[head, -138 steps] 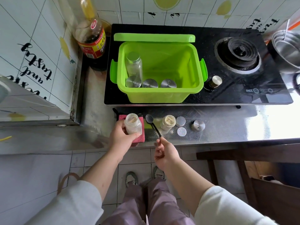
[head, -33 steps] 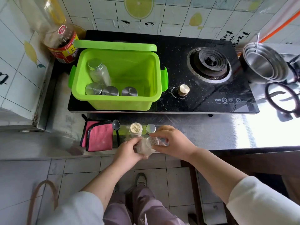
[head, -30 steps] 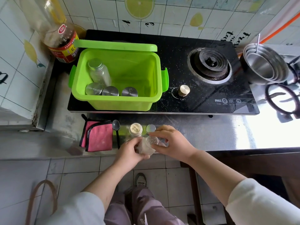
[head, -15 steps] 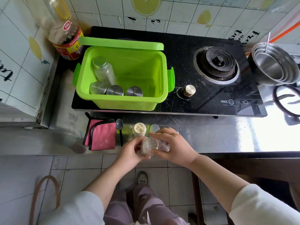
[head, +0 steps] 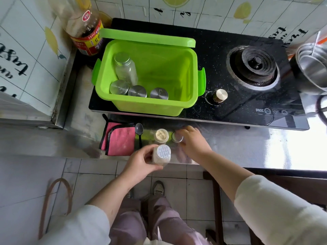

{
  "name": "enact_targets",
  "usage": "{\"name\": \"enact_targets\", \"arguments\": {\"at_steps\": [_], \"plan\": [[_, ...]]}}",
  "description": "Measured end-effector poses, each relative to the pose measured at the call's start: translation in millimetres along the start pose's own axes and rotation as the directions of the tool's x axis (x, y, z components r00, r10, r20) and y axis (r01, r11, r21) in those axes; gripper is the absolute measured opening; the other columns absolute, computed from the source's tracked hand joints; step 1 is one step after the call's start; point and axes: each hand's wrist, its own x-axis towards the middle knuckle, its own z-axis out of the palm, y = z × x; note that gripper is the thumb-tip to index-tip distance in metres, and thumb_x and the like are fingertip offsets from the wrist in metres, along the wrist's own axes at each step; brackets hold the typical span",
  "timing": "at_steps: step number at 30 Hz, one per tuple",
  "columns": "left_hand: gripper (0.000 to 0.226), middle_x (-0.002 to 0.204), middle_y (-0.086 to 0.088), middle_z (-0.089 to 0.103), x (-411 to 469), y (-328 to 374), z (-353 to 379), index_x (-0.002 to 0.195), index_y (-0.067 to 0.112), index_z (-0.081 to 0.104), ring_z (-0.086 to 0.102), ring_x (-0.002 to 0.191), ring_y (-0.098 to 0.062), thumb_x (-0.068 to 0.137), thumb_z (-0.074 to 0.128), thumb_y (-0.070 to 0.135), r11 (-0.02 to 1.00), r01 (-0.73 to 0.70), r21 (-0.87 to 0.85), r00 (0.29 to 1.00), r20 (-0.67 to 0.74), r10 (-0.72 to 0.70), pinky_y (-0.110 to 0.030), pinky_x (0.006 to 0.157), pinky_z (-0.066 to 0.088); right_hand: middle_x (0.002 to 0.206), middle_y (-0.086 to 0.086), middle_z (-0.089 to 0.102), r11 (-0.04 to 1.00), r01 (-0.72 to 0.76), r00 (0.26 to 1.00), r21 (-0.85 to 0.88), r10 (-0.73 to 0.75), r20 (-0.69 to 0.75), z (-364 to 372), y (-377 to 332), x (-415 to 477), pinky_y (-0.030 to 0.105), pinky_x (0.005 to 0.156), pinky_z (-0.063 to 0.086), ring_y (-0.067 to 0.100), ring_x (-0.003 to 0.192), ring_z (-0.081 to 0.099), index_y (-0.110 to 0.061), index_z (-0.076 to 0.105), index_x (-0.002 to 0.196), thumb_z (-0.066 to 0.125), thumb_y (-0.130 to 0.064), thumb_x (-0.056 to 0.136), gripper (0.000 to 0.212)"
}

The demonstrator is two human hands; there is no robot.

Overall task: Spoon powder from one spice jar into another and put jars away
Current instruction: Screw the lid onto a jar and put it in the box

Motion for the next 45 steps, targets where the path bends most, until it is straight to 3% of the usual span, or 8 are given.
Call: {"name": "enact_targets", "arguments": {"at_steps": [3, 11, 17, 19, 25, 31, 37, 45], "plan": [[0.068, 0.111, 0.016, 0.069, -3, 0, -6, 0.102, 0.052, 0.06, 0.062, 0.109, -0.002, 0.059, 0.089, 0.007, 1.0, 0.007, -0.002, 1.0, -0.005, -0.007, -0.037, 0.101, 0.049, 0.124, -0.006, 0.049, 0.999, -0.033, 0.998, -0.035, 0.035, 0.052, 12, 1, 11, 0.049, 0.085, 0.05, 0.023, 0.113, 0.041, -0.031, 0.054, 0.128, 0.064, -0.014, 0.082, 0.049], [0.067, 0.11, 0.019, 0.069, -9, 1, -14, 0.102, 0.05, 0.06, 0.062, 0.107, 0.002, 0.061, 0.088, 0.007, 1.0, 0.013, 0.008, 1.0, -0.015, -0.013, -0.033, 0.1, 0.049, 0.113, 0.003, 0.053, 0.993, 0.083, 0.996, -0.087, -0.084, -0.005, 20, -4, 8, 0.04, 0.083, 0.048, 0.028, 0.108, 0.046, -0.019, 0.061, 0.11, 0.057, -0.008, 0.083, 0.029], [0.066, 0.105, 0.022, 0.066, -11, 12, -15, 0.104, 0.049, 0.058, 0.061, 0.101, 0.006, 0.06, 0.09, 0.012, 0.998, -0.011, 0.056, 1.0, -0.002, 0.011, -0.02, 0.092, 0.047, 0.106, -0.003, 0.061, 0.939, 0.139, 0.946, 0.314, -0.031, -0.324, -18, -20, -37, 0.023, 0.08, 0.05, 0.006, 0.087, 0.057, -0.017, 0.065, 0.116, 0.071, -0.02, 0.078, 0.039], [0.068, 0.107, 0.023, 0.063, -12, 16, -15, 0.114, 0.041, 0.059, 0.058, 0.101, 0.008, 0.059, 0.091, 0.019, 0.997, -0.007, 0.071, 0.999, 0.032, 0.005, -0.016, 0.089, 0.044, 0.1, -0.01, 0.061, 0.879, 0.296, 0.935, 0.374, -0.186, -0.303, -40, -27, -52, 0.017, 0.075, 0.048, 0.002, 0.079, 0.057, -0.018, 0.066, 0.114, 0.073, -0.022, 0.077, 0.038], [0.065, 0.111, 0.016, 0.069, -10, 30, -16, 0.11, 0.049, 0.063, 0.064, 0.106, -0.01, 0.05, 0.086, 0.04, 0.988, -0.075, 0.135, 0.987, 0.148, 0.055, -0.046, 0.098, 0.049, 0.112, -0.001, 0.063, 0.803, 0.571, 0.821, 0.168, -0.562, -0.103, -67, -49, -65, 0.015, 0.092, 0.043, 0.008, 0.103, 0.057, -0.016, 0.065, 0.118, 0.073, -0.022, 0.081, 0.038], [0.057, 0.105, 0.015, 0.072, -9, 35, -22, 0.102, 0.044, 0.067, 0.066, 0.1, -0.008, 0.052, 0.087, 0.029, 0.979, -0.106, 0.172, 0.982, 0.172, 0.076, -0.043, 0.095, 0.051, 0.116, -0.001, 0.063, 0.812, 0.576, 0.815, 0.092, -0.579, 0.011, -67, -58, -64, 0.031, 0.091, 0.049, 0.018, 0.104, 0.059, -0.021, 0.064, 0.12, 0.069, -0.021, 0.084, 0.037], [0.055, 0.105, 0.02, 0.068, -10, 32, -26, 0.099, 0.047, 0.066, 0.062, 0.1, -0.003, 0.054, 0.088, 0.026, 0.965, -0.111, 0.236, 0.984, 0.165, 0.073, -0.033, 0.093, 0.049, 0.105, -0.006, 0.061, 0.876, 0.479, 0.876, 0.064, -0.482, 0.034, -68, -62, -63, 0.024, 0.081, 0.05, 0.003, 0.087, 0.054, -0.022, 0.066, 0.11, 0.072, -0.033, 0.078, 0.034], [0.066, 0.111, 0.014, 0.062, -12, 29, -27, 0.116, 0.031, 0.066, 0.059, 0.102, -0.007, 0.056, 0.091, 0.018, 0.947, -0.128, 0.294, 0.99, 0.087, 0.107, -0.015, 0.085, 0.043, 0.091, -0.004, 0.059, 0.907, 0.412, 0.91, 0.088, -0.414, 0.017, -58, -63, -60, 0.023, 0.07, 0.048, 0.01, 0.074, 0.054, -0.019, 0.065, 0.098, 0.074, -0.038, 0.077, 0.03]]}}
